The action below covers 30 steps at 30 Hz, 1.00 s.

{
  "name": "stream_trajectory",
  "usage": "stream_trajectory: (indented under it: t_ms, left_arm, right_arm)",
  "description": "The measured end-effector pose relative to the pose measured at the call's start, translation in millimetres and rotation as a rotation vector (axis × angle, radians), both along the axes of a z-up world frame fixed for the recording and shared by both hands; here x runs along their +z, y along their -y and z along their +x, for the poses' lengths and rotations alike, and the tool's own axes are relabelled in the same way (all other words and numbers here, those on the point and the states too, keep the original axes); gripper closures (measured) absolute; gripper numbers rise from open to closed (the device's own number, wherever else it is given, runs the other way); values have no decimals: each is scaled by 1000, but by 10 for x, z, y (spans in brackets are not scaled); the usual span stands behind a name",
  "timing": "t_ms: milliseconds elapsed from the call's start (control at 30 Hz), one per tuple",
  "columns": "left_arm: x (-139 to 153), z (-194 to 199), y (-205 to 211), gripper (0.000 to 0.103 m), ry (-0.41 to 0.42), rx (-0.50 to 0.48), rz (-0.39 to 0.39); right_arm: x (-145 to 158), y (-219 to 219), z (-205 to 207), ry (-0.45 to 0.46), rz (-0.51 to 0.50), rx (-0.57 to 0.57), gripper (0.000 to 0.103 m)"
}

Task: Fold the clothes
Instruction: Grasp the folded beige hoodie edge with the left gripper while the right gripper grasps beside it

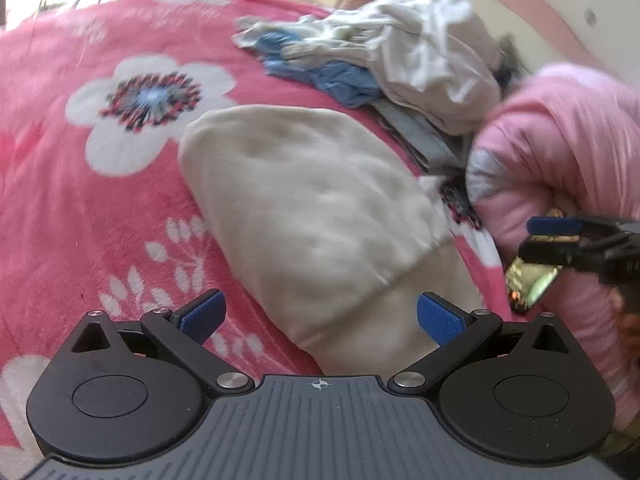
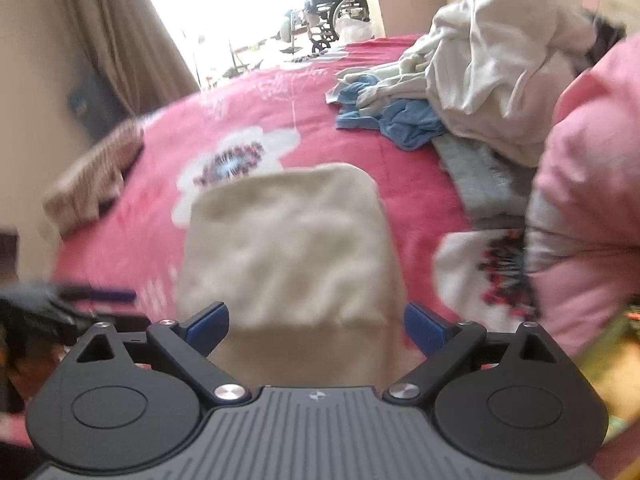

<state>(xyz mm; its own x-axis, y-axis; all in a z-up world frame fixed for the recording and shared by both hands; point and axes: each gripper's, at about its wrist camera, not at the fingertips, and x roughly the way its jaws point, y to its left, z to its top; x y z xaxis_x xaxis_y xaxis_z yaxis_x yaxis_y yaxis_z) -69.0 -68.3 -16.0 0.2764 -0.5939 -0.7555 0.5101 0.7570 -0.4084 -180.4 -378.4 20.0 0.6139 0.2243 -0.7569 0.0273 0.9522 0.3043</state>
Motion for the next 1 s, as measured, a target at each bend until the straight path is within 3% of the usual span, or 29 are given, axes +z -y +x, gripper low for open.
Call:
stream_trajectory:
  t_ms: [200, 467, 833, 1000]
  left_arm:
    - [-211, 310, -261, 0, -141, 83, -91]
    - [-365, 287, -175, 0, -153, -30, -195]
    - [-627, 429, 24, 3, -170, -98, -263]
    - [-757, 585, 56, 3, -231, -77, -299]
  right_arm:
    - [-307, 151, 368, 7, 129, -68, 6]
    - [-747, 340, 435, -62, 291, -134, 6]
    - [-958, 436, 574, -62, 346, -156, 4]
    - [-1053, 497, 751, -50, 365, -153, 5]
